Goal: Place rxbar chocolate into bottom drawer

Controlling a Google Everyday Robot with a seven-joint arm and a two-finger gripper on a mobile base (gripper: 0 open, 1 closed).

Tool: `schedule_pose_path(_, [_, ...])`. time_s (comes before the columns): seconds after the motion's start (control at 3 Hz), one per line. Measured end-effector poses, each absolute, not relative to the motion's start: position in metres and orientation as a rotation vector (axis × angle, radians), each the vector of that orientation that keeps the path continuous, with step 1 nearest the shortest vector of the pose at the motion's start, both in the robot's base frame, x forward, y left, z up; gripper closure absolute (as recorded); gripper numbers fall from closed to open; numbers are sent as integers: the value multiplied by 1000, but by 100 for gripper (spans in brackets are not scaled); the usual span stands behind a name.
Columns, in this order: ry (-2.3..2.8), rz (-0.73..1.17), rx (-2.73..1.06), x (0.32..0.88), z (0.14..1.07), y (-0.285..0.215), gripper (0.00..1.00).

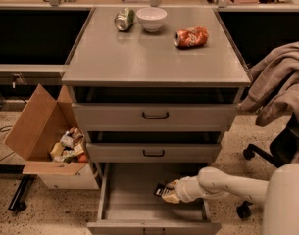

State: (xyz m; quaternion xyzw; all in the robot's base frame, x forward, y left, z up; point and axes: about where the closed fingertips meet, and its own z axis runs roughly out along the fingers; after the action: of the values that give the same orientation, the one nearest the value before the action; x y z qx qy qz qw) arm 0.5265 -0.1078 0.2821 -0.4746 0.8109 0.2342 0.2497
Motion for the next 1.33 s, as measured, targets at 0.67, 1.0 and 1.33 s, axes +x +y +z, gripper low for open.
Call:
schedule_pose_path(0.67, [2317, 674, -1263, 536, 206, -106, 100])
schedule_pose_path(1.0, [2356, 690, -1252, 536, 184, -107, 100])
schedule_pose_path(1.33, [2396, 698, -1236, 535, 165, -112, 81])
